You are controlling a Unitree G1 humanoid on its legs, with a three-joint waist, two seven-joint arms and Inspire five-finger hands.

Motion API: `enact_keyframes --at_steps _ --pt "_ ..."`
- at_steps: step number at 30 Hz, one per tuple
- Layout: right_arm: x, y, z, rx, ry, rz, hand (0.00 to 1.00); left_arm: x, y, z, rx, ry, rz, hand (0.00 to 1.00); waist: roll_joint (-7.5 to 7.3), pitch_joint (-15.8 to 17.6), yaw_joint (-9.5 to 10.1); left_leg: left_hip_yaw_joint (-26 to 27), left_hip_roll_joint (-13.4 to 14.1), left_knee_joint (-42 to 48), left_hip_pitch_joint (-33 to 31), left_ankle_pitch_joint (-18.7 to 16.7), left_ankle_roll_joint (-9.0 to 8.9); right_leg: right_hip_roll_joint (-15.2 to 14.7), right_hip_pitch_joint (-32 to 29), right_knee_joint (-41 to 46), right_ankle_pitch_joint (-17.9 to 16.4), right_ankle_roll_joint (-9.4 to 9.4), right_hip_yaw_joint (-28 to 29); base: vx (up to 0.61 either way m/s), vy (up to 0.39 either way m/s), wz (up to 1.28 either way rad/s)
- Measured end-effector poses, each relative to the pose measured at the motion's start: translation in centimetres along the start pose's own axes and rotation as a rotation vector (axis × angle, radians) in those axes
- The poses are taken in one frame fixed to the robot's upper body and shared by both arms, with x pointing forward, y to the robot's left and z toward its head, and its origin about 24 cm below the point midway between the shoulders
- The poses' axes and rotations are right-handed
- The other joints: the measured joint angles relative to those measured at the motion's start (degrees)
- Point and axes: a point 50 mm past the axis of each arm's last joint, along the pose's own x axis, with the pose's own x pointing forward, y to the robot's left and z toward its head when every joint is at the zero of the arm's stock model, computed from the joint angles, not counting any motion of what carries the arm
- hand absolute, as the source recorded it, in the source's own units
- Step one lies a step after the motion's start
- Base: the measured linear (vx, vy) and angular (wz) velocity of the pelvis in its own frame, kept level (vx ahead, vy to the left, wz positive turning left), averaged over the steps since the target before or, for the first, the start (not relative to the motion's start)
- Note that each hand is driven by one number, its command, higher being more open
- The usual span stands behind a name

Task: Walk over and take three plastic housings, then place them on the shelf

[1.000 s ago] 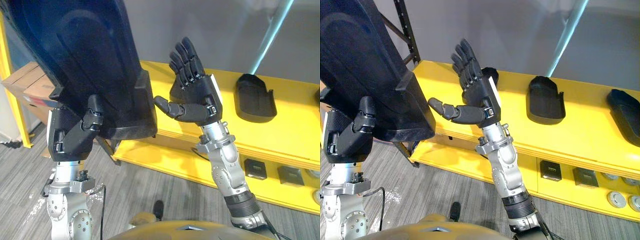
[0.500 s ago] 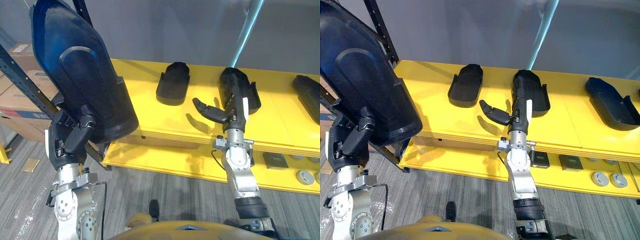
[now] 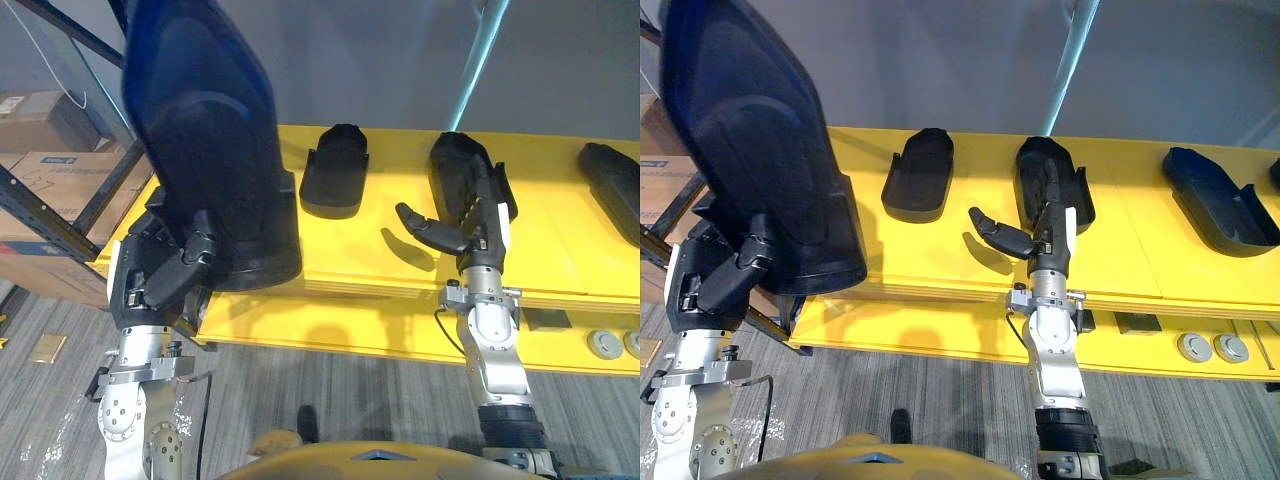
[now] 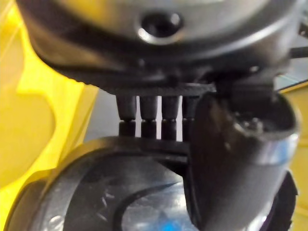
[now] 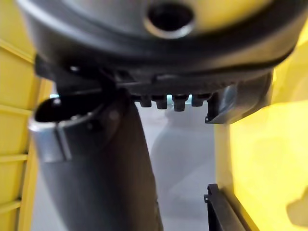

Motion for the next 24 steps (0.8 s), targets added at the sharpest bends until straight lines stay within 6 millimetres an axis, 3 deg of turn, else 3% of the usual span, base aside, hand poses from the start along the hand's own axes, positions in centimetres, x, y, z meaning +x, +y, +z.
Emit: enact_keyframes --at_steps 6,9,12,14,16,17,18,19,21,22,23,24 --pt "-0.1 0.9 0.2 0.023 -0.018 0.09 1.0 0.2 -0.5 0.3 -0.044 -0.017 -0.019 0.0 0.54 0.3 -0.39 -0.9 -0.1 0.1 0.7 0.6 0.33 0.1 0.5 0.7 -0.3 -0.45 0.2 0.08 -0.037 0.11" --pt "-0.3 2.5 0.1 0.061 -0.009 0.17 1.0 0.3 -1.1 -0.1 -0.079 -0.007 -0.013 0.0 0.81 0.4 -0.37 -1.3 0.0 1.1 0.1 0.3 -0.1 0.1 0.6 0.6 -0.5 -0.81 0.2 0.01 -0.043 0.08" --pt "-0.6 4.1 0.2 0.074 -0.014 0.263 1.0 0.3 -2.1 -0.8 -0.134 0.018 -0.008 0.0 1.72 2.0 -0.29 -2.3 1.0 12.4 -5.1 -4.8 -0.06 0.1 0.8 1.3 -1.0 -1.39 0.1 -0.03 -0.009 0.12" --pt "-0.4 5.4 0.1 0.091 -0.02 0.331 1.0 0.1 -2.0 -1.2 -0.171 0.029 0.025 0.0 2.86 4.0 0.68 -3.9 2.1 24.0 -9.6 -8.7 -1.55 0.1 0.7 3.7 -3.6 -1.19 0.6 -0.1 0.019 0.0" --pt "0.1 6.1 -0.2 0.083 -0.009 0.384 1.0 -0.4 -1.8 -1.6 -0.183 0.045 0.072 0.0 3.2 4.9 1.68 -6.0 2.0 27.5 -10.7 -9.4 -2.62 -0.5 0.3 5.3 -5.5 -1.09 2.4 -0.16 0.036 0.01" --pt "0.8 6.3 0.1 0.065 -0.028 0.422 1.0 -0.9 -1.5 -2.1 -0.191 0.069 0.099 0.0 1.05 5.7 1.99 -7.0 -0.1 27.0 -11.7 -8.5 -4.93 -3.6 -1.3 6.9 -7.7 -0.01 2.8 -0.2 0.085 0.2" --pt "1.3 6.1 0.5 0.059 -0.053 0.436 1.0 -1.1 -1.5 -2.6 -0.2 0.086 0.107 0.0 1.32 5.7 2.29 -7.5 1.0 33.1 -13.9 -10.3 -1.96 -4.8 -2.9 8.0 -7.4 0.94 2.3 -0.14 0.088 0.19" --pt "1.6 6.2 0.9 0.058 -0.068 0.442 1.0 -1.3 -1.4 -2.9 -0.2 0.097 0.117 0.0 1.99 5.7 2.65 -8.2 2.9 36.8 -15.1 -11.0 -1.07 -5.0 -3.5 8.4 -6.9 1.56 2.6 -0.06 0.062 0.15" --pt "2.3 6.6 1.9 0.08 -0.126 0.455 1.0 -1.8 -0.9 -3.9 -0.201 0.14 0.145 0.0 3.05 5.2 1.83 -15.4 10.3 38.2 -14.3 -10.8 -5.0 -6.6 -6.1 10.7 -6.2 2.5 2.8 -0.07 0.187 0.19" --pt "2.4 6.7 2.1 0.09 -0.138 0.455 1.0 -1.8 -0.9 -4.1 -0.199 0.147 0.145 0.0 3.17 5.1 1.57 -16.4 11.7 37.3 -13.7 -10.2 -5.61 -7.3 -6.6 11.1 -5.9 3.03 2.8 -0.05 0.337 0.19" --pt "2.7 6.6 2.5 0.127 -0.152 0.453 1.0 -1.8 -0.9 -4.2 -0.192 0.155 0.143 0.0 3.39 5.0 1.07 -18.4 13.2 33.0 -11.8 -8.8 -7.02 -9.2 -7.4 11.7 -5.0 4.7 3.2 -0.01 0.418 0.1" --pt "2.9 6.6 2.7 0.147 -0.155 0.448 1.0 -1.8 -1.0 -4.2 -0.192 0.155 0.141 0.0 3.89 4.7 0.96 -19.0 12.3 31.1 -10.7 -9.6 -8.65 -10.3 -7.9 11.6 -4.4 5.56 3.5 0.0 0.439 0.17"
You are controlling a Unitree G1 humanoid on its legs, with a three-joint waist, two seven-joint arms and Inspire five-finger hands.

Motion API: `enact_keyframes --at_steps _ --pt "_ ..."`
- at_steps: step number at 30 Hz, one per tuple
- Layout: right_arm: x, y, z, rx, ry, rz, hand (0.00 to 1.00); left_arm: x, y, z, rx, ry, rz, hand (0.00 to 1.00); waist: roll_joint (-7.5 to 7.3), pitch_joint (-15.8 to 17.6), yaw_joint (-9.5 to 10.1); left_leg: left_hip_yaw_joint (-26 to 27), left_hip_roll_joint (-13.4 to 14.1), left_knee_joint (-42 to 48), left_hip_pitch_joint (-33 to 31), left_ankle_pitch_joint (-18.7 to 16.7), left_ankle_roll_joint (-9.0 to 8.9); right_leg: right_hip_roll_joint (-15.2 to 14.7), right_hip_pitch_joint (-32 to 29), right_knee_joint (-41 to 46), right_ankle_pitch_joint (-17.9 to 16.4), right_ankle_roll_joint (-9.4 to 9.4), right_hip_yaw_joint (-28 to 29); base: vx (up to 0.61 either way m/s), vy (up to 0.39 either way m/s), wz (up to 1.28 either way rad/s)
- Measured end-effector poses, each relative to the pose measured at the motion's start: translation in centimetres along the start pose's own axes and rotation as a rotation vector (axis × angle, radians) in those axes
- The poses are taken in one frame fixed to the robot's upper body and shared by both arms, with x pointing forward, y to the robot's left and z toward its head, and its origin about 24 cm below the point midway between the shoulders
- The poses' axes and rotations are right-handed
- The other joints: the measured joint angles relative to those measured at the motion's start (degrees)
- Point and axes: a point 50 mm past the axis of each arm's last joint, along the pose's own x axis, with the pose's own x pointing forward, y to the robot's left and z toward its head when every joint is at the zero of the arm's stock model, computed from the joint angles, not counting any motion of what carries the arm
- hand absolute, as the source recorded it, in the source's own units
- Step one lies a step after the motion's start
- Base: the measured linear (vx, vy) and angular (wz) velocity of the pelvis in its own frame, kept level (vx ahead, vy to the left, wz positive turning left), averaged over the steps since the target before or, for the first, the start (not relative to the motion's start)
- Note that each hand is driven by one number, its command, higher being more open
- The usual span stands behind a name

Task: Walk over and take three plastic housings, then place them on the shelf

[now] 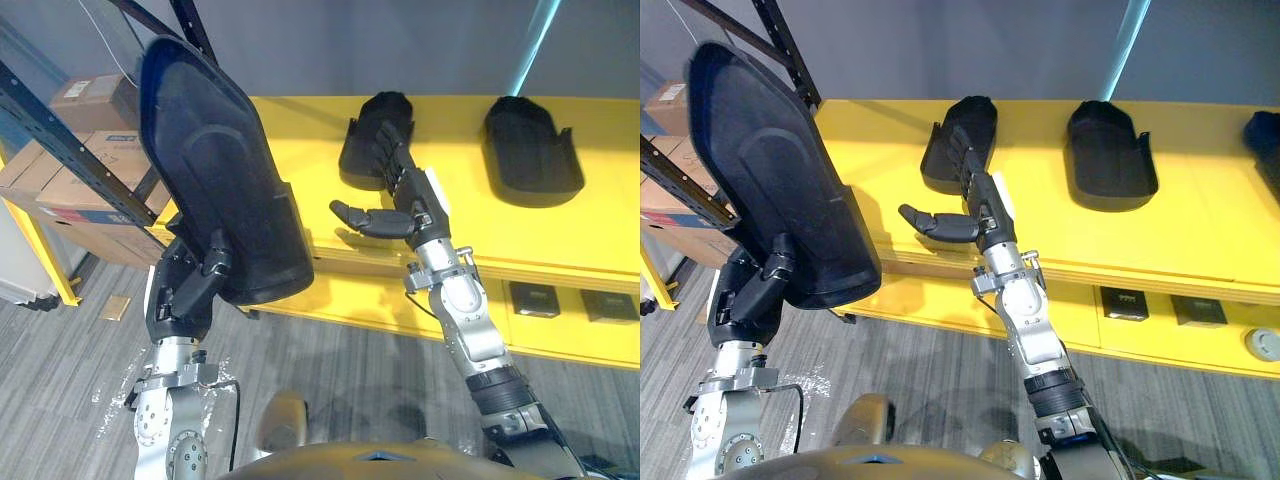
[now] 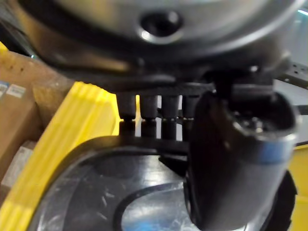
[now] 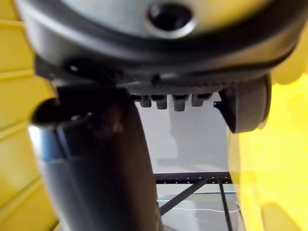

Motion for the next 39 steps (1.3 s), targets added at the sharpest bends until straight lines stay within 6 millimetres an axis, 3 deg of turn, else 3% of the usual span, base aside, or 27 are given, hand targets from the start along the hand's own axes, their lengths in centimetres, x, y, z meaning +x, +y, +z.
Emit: enact_keyframes --at_steps 1,2,3,5,6,8,9,10,11,13,16,18,23,25,31,33,39 --pt "0.1 -0.4 0.1 0.026 -0.004 -0.02 1.0 0.2 -0.2 0.0 -0.003 -0.003 -0.008 0.0 0.16 -0.2 -0.19 1.1 -1.5 -1.2 0.1 -2.8 -2.69 -1.2 -0.1 -1.5 2.6 0.89 0.1 0.01 0.608 0.19" --pt "0.0 -0.6 -0.4 0.048 0.013 -0.036 1.0 0.3 -0.3 0.1 -0.002 -0.01 -0.011 0.0 0.43 -0.3 0.24 4.0 -1.9 -1.9 0.5 -6.8 -3.73 -1.9 1.2 -4.8 6.5 1.22 -0.4 0.01 0.528 0.23" --pt "-0.1 -0.5 -0.7 0.056 0.022 -0.044 1.0 0.3 -0.2 0.2 0.003 -0.01 -0.014 0.0 0.21 -0.2 0.35 5.2 -2.3 -1.6 0.5 -7.8 -3.04 -2.2 2.1 -6.2 8.3 1.19 -0.5 0.0 0.632 0.12" --pt "-0.9 0.1 -1.7 0.089 0.062 -0.066 1.0 0.3 0.1 0.4 0.033 0.009 -0.032 0.0 -0.49 0.1 1.92 6.9 -4.6 0.3 1.5 -8.3 -1.44 -4.2 3.7 -8.3 16.4 0.62 -0.4 -0.03 0.483 -0.03" --pt "-1.2 0.5 -2.0 0.097 0.072 -0.065 1.0 0.2 0.2 0.5 0.047 0.013 -0.042 0.0 -0.52 0.1 2.17 7.1 -5.4 0.0 2.3 -8.4 -0.7 -5.0 3.8 -7.7 18.4 0.31 -0.3 -0.03 0.466 -0.03" --pt "-1.3 2.0 -2.3 0.102 0.086 -0.059 1.0 0.4 0.4 1.1 0.093 0.014 -0.093 0.0 -0.88 -0.1 3.27 8.9 -7.9 -4.3 5.6 -6.9 2.48 -8.5 0.5 -2.9 23.9 -4.82 1.2 -0.02 0.405 -0.01" --pt "-1.1 2.7 -2.0 0.088 0.072 -0.044 1.0 0.6 0.3 2.0 0.121 -0.01 -0.132 0.0 -0.9 -0.2 3.32 9.2 -8.5 -7.0 6.4 -5.8 4.0 -8.6 -1.1 -0.4 23.0 -6.29 1.3 -0.01 0.232 0.07" --pt "-1.1 3.0 -1.9 0.077 0.065 -0.039 1.0 0.8 0.1 2.5 0.132 -0.026 -0.152 0.0 -1.1 -0.3 3.18 9.2 -8.8 -7.9 6.4 -5.0 4.31 -8.2 -1.6 0.5 22.0 -7.38 1.0 -0.01 0.142 0.28" --pt "-1.2 3.1 -1.4 0.053 0.048 -0.041 1.0 0.9 -0.4 3.4 0.148 -0.055 -0.189 0.0 -1.46 -0.6 3.06 8.8 -9.0 -9.8 6.4 -3.8 4.68 -6.4 -2.1 1.0 19.1 -7.76 0.8 -0.02 0.097 0.41" --pt "-1.6 3.1 -0.3 0.05 0.003 -0.068 1.0 1.2 -1.0 4.2 0.161 -0.096 -0.242 0.0 -1.59 -0.7 2.8 7.2 -9.0 -12.0 6.1 -2.7 4.51 -2.7 -1.0 -0.1 15.4 -6.74 1.0 -0.03 0.057 0.42" --pt "-2.0 3.1 0.7 0.03 -0.043 -0.074 1.0 1.2 -1.0 4.6 0.17 -0.111 -0.252 0.0 -2.78 -2.1 2.2 6.5 -8.7 -15.3 5.5 -1.3 3.33 1.4 1.3 -6.8 11.7 -6.86 0.9 -0.02 -0.049 0.1" --pt "-2.1 3.0 0.9 0.012 -0.054 -0.07 1.0 1.1 -0.9 4.6 0.17 -0.11 -0.245 0.0 -3.45 -2.7 2.14 7.2 -7.8 -16.3 5.5 0.3 2.63 3.4 3.3 -12.4 11.7 -6.86 1.1 -0.02 -0.154 -0.2" --pt "-2.3 0.2 2.7 -0.093 -0.111 -0.105 1.0 1.1 -1.6 3.4 0.2 -0.058 -0.251 0.0 -2.35 -3.5 1.05 7.8 -3.7 -22.9 7.8 5.4 -0.24 8.0 3.8 -14.9 10.3 -4.96 1.3 -0.05 -0.182 -0.07" --pt "-2.3 -0.6 3.5 -0.117 -0.144 -0.137 1.0 1.1 -1.2 3.0 0.205 -0.038 -0.221 0.0 -1.9 -3.8 0.4 8.6 -2.9 -24.9 8.4 6.1 -0.54 8.7 3.2 -14.5 8.9 -3.8 2.0 -0.09 -0.133 -0.16" --pt "-2.6 -2.5 4.5 -0.168 -0.188 -0.212 1.0 2.5 1.6 2.0 0.249 -0.018 -0.001 0.0 -0.56 -4.3 -0.82 12.6 -0.1 -26.5 5.4 8.3 0.04 10.5 -4.9 -10.3 6.9 -4.59 6.0 -0.08 -0.064 -0.26" --pt "-3.1 -3.4 4.7 -0.181 -0.189 -0.249 1.0 3.8 2.6 1.9 0.257 -0.034 0.09 0.0 -0.41 -4.0 -1.59 14.6 -0.2 -26.7 4.3 10.6 -0.65 10.0 -7.9 -8.1 6.9 -4.62 7.4 -0.02 -0.002 -0.13" --pt "-3.6 -3.5 6.0 -0.099 -0.268 -0.202 1.0 5.9 4.5 3.8 0.252 -0.137 0.266 0.0 -0.53 -2.0 -3.13 18.3 -0.9 -26.5 4.3 10.8 -0.53 8.6 -12.8 -2.2 4.6 -4.41 11.0 -0.03 0.0 -0.2"
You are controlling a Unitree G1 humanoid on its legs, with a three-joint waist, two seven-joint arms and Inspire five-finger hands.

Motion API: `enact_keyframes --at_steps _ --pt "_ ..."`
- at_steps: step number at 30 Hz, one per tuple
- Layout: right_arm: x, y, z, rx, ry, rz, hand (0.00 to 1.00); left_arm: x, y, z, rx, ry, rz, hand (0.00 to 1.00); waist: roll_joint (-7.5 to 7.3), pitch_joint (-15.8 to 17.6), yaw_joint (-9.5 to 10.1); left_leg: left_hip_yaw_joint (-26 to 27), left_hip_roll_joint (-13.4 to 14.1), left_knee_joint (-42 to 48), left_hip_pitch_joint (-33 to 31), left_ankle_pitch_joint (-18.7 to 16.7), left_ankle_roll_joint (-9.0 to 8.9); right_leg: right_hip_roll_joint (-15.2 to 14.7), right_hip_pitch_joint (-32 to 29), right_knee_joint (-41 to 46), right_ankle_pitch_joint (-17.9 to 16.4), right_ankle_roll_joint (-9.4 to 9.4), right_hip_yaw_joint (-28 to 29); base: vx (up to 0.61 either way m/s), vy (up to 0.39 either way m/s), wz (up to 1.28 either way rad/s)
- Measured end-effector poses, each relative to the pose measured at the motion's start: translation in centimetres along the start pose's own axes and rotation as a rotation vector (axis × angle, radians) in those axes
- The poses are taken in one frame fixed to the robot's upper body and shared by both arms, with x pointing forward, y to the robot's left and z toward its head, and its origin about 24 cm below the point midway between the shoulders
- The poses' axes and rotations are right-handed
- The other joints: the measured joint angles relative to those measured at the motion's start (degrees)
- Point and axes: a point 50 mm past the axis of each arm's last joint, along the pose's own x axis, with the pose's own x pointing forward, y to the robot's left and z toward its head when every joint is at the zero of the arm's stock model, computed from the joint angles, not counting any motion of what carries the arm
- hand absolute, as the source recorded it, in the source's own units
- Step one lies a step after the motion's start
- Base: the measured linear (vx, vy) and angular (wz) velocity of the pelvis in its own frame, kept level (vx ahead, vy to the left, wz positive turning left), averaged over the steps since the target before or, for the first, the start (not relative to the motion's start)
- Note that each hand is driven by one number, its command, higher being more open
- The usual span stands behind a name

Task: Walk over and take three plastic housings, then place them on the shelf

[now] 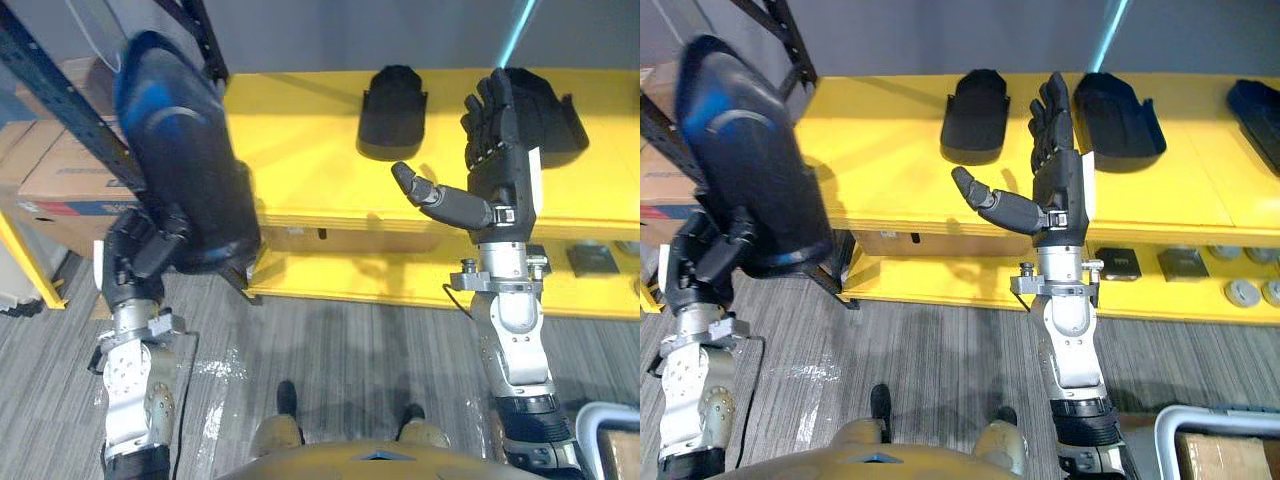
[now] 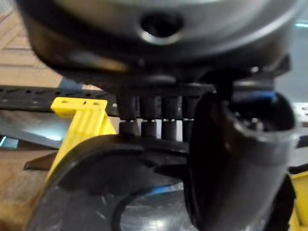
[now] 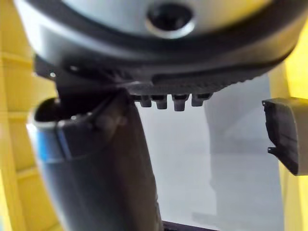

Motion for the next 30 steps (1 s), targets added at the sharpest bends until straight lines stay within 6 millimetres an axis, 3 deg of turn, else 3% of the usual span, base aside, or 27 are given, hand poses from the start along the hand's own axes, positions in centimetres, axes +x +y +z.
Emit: enact_keyframes --at_steps 4,8,11,21,25,30 --pt "0.3 1.1 1.7 0.076 -0.083 0.102 1.0 2.7 -0.8 2.0 -0.009 -0.1 -0.034 0.0 0.57 2.3 -0.77 1.5 -0.7 1.4 -1.0 -0.9 1.03 -1.4 -3.1 4.3 -2.0 -0.34 1.4 -0.05 -0.009 -0.09" --pt "0.0 3.2 1.8 0.106 -0.077 0.275 1.0 5.5 -1.6 4.8 -0.086 -0.197 -0.111 0.0 0.89 4.2 -1.8 3.7 -0.6 2.7 -1.3 -1.4 1.37 -1.7 -5.1 6.7 -2.2 -0.31 3.1 -0.01 -0.012 -0.14" --pt "0.1 3.9 2.0 0.106 -0.085 0.351 1.0 7.2 -2.0 5.6 -0.141 -0.219 -0.124 0.0 1.34 5.2 -2.86 5.1 -0.7 4.2 -2.0 -1.5 1.38 -2.5 -5.8 8.6 -3.1 -0.18 3.2 0.0 -0.02 0.05" --pt "1.0 5.3 3.1 0.194 -0.104 0.46 1.0 10.5 -0.3 4.6 -0.144 -0.062 -0.015 0.0 1.3 9.1 -4.75 8.4 -0.2 6.5 -4.0 -1.6 1.25 -2.7 -9.8 12.1 -4.2 -0.7 5.1 0.0 -0.022 -0.03" --pt "0.8 5.8 3.0 0.213 -0.092 0.482 1.0 11.9 -1.4 5.2 -0.204 -0.044 -0.006 0.0 0.51 11.3 -4.91 8.4 0.6 8.8 -6.2 -1.9 0.94 -2.3 -11.1 12.6 -4.0 -0.62 5.3 0.0 -0.014 0.01" --pt "1.0 6.1 4.3 0.217 -0.146 0.456 1.0 13.2 -2.1 6.2 -0.19 -0.021 -0.014 0.0 -0.42 13.3 -4.86 8.3 1.9 11.8 -7.8 -3.0 0.62 -1.4 -11.5 12.6 -3.8 -0.82 5.4 0.0 -0.019 -0.04"
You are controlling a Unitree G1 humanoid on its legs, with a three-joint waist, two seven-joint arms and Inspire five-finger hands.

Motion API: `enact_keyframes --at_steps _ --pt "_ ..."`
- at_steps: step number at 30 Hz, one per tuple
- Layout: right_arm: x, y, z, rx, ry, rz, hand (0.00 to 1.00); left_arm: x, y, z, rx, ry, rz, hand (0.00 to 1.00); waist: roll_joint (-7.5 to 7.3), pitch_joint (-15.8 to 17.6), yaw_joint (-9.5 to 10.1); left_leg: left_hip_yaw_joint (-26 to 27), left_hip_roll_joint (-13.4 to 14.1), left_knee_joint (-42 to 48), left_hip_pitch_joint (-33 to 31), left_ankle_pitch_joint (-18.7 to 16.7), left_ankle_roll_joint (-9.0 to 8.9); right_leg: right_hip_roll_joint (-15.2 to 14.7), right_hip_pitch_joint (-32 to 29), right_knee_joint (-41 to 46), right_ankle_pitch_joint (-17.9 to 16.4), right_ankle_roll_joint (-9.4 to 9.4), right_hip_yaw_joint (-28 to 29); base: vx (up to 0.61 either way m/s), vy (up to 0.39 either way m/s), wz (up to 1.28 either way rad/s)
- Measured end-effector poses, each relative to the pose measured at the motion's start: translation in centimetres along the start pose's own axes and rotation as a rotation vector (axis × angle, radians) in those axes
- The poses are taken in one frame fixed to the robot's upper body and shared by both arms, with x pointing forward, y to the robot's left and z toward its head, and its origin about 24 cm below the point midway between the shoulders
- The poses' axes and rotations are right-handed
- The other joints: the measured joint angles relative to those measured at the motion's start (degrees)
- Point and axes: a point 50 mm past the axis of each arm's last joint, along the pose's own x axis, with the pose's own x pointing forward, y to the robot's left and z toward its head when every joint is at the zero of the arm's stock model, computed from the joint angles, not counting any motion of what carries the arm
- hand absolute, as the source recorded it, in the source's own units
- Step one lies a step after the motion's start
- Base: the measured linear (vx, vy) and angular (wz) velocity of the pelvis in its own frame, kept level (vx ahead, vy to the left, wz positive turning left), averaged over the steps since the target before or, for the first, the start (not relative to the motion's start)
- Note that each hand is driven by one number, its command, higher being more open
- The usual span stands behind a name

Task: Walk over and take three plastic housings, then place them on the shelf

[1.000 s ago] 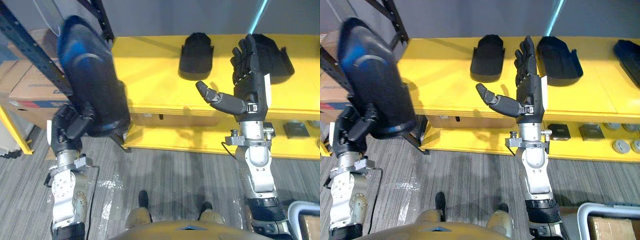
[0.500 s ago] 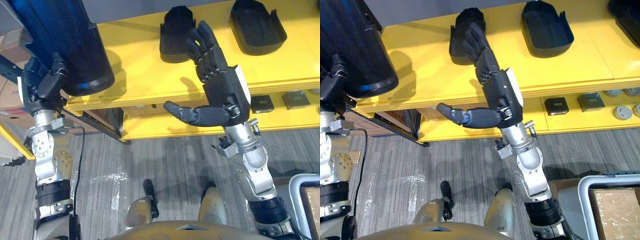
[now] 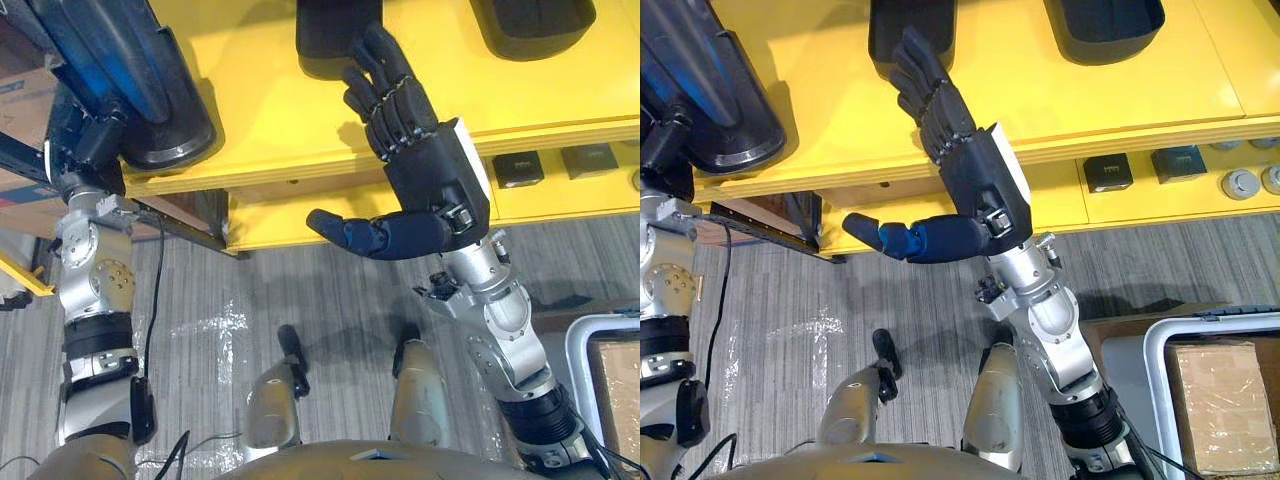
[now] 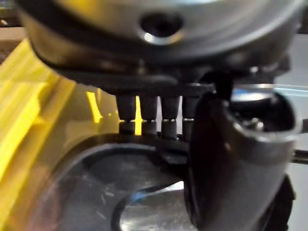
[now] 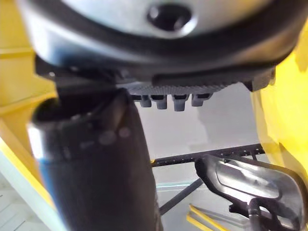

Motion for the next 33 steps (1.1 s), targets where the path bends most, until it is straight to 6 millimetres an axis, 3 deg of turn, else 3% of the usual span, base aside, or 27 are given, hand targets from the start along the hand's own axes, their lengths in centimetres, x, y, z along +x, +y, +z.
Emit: enact_keyframes --at_steps 6,11,18,19,25,33 --pt "0.4 -0.2 0.3 -0.004 -0.021 -0.028 1.0 1.3 -1.1 0.7 0.013 0.027 -0.014 0.0 -0.14 0.3 0.01 0.0 0.7 1.4 -0.8 -0.7 -0.07 0.5 0.0 -0.7 0.4 -0.04 0.0 0.0 0.0 -0.01" --pt "0.6 -0.1 0.6 -0.005 -0.038 -0.036 1.0 2.1 -1.9 2.4 0.015 -0.013 -0.034 0.0 -0.41 3.2 0.15 0.3 1.7 2.5 -1.2 -1.3 -0.1 1.3 0.0 -1.1 0.9 -0.33 0.1 0.0 -0.002 -0.05" --pt "0.9 -0.3 0.7 0.006 -0.049 -0.057 1.0 2.7 -2.1 2.6 0.034 0.013 -0.029 0.0 -0.46 3.3 0.2 1.0 1.8 3.5 -1.3 -1.8 -0.28 1.4 0.1 -1.4 1.1 -0.19 0.7 0.02 0.006 -0.04" --pt "0.9 -0.3 0.7 0.006 -0.05 -0.059 1.0 2.7 -2.1 2.6 0.035 0.015 -0.027 1.0 -0.46 3.3 0.2 1.0 1.9 3.6 -1.3 -1.9 -0.28 1.4 0.1 -1.4 1.1 -0.17 0.7 0.0 0.0 0.0" --pt "1.0 -0.4 0.7 0.023 -0.045 -0.074 1.0 3.4 -1.9 3.2 0.055 0.034 -0.009 1.0 -0.49 3.5 0.08 1.1 2.3 3.6 -1.3 -1.9 -0.23 1.9 0.2 -1.9 1.4 -0.27 0.7 -0.01 -0.001 -0.02" --pt "1.1 -0.6 0.7 0.023 -0.048 -0.113 1.0 3.9 -1.8 4.1 0.208 -0.002 0.041 1.0 -0.47 3.7 0.0 1.1 2.7 3.4 -1.7 -1.9 -0.23 2.3 0.1 -2.7 1.8 -0.29 0.6 0.01 0.001 -0.01"
